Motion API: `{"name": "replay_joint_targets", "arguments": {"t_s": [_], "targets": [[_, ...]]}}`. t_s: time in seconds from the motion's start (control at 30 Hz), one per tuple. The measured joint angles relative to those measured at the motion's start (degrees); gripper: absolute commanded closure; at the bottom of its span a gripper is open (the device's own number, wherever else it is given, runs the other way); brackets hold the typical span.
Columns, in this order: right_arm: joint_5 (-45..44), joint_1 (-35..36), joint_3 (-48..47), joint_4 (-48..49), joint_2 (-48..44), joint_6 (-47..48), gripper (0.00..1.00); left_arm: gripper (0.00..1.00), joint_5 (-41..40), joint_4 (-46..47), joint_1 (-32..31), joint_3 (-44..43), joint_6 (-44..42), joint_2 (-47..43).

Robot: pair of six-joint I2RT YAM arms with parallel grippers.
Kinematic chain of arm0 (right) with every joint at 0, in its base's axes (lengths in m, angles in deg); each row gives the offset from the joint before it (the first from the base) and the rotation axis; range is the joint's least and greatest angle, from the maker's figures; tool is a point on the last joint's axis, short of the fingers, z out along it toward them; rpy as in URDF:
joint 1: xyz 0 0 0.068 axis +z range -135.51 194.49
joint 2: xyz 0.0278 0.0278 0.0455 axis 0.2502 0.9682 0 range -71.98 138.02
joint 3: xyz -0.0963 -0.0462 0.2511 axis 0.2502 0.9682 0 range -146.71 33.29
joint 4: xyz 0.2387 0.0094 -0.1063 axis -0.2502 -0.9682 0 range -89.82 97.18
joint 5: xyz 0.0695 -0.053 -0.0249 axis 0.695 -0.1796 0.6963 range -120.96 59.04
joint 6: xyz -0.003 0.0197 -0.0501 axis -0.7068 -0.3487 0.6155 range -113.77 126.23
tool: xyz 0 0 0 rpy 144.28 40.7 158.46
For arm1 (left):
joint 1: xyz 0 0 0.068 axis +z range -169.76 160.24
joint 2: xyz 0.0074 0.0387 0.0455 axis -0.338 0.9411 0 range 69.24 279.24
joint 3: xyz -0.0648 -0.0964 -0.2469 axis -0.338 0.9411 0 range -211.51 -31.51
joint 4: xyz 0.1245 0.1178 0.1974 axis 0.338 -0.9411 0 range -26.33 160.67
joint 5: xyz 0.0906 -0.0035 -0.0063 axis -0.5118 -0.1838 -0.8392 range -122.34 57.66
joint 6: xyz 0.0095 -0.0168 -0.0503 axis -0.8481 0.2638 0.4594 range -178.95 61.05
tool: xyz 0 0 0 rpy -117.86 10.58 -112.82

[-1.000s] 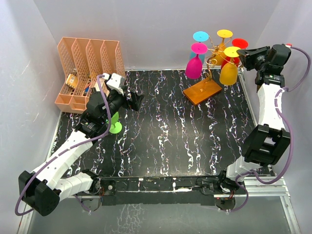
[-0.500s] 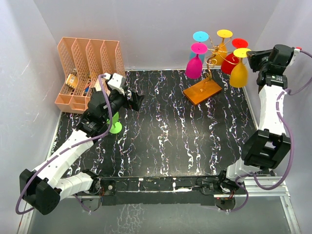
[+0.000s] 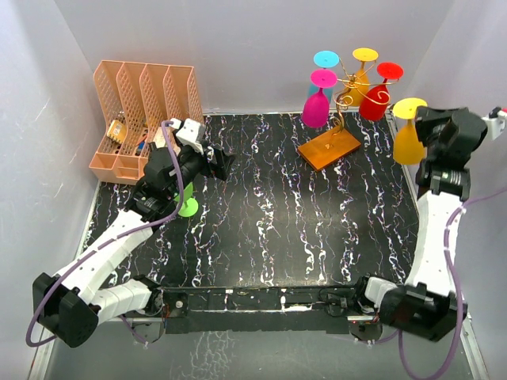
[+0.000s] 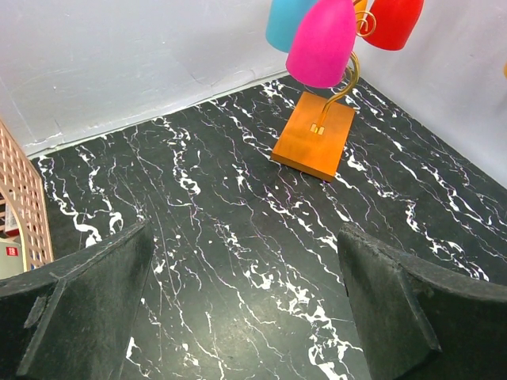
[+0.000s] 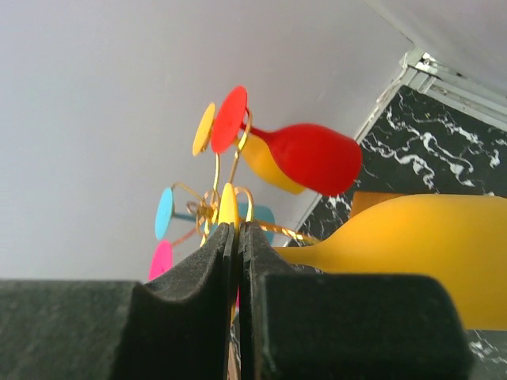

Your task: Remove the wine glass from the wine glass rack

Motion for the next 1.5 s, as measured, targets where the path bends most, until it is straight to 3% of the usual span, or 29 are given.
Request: {"name": "replay_joint_targets", "arguments": {"t_s": [0.2, 0.47, 0.63, 0.77, 0.97, 1.13, 1.3, 1.5], "targets": [[6.5, 0.0, 15.2, 4.1, -14.1, 1.6, 0.93, 0.03, 0.1, -0.1, 0.0, 0.0, 0.5, 0.9], [26.9, 1.0, 16.5, 7.3, -14.4, -2.1, 0.93, 0.03, 0.6, -0.4, -0.7, -0.3, 3.6, 1.7], [39.7, 6.1, 18.9, 15.1, -10.9, -9.9, 0.93, 0.03, 2.8, -3.4, -0.8, -4.2, 15.5, 3.2], [46.4, 12.9, 20.9, 25.6, -6.1, -17.8, 0.93, 0.03, 5.6, -0.6, -0.8, -2.5, 31.7, 0.6], [47.3, 26.1, 26.8, 44.4, -0.8, -32.5, 0.93, 0.03, 11.2, 10.6, -0.8, 6.0, 54.9, -2.3], [45.4, 33.4, 28.2, 58.9, 3.3, -42.7, 0.93, 0.03, 13.3, 20.0, -0.8, 12.2, 67.4, -1.3], [40.6, 34.9, 29.2, 60.4, 0.5, -44.8, 0.93, 0.03, 12.4, 29.5, -0.8, 19.8, 77.5, -1.5], [35.8, 35.4, 30.2, 59.2, -4.4, -45.9, 0.93, 0.03, 12.0, 34.0, -0.8, 22.5, 82.8, -2.6]]}}
